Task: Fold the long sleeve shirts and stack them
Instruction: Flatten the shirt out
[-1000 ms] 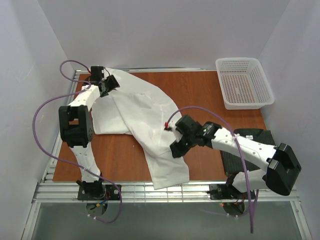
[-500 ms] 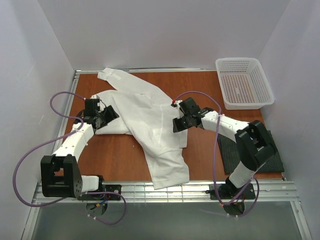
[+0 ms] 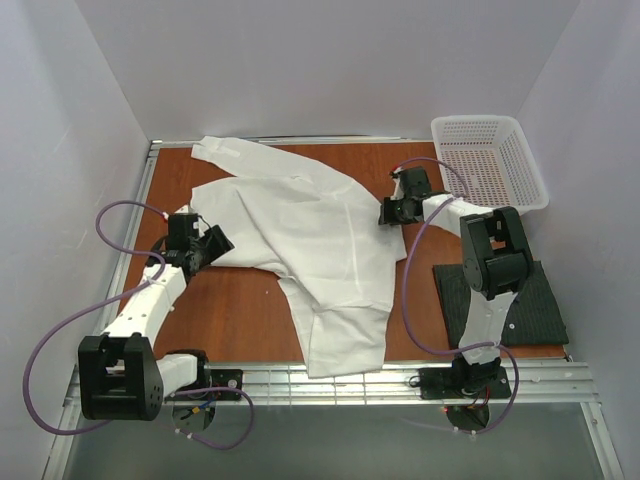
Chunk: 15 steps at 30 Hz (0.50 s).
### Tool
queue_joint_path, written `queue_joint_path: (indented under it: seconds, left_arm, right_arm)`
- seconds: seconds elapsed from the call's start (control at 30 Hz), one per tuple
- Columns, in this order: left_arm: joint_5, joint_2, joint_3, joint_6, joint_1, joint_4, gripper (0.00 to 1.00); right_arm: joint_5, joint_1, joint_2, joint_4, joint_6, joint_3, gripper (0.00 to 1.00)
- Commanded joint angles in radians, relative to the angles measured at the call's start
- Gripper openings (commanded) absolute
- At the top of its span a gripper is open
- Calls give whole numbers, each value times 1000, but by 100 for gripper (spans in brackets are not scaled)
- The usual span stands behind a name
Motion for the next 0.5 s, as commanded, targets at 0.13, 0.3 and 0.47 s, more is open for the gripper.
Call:
queue_joint_path:
  seconds: [0.13, 0.3, 0.47]
  left_arm:
    - [-30, -10, -58, -88, 8, 17, 79]
    - [-28, 26, -80, -147, 16, 75, 79]
    - [10, 105, -69, -211, 16, 149, 77]
  right_arm:
    - [89, -90, -41, -66, -21, 96, 47]
    - [91, 25, -281, -54, -127, 26, 55]
    - [51, 282, -474, -12, -251, -112, 56]
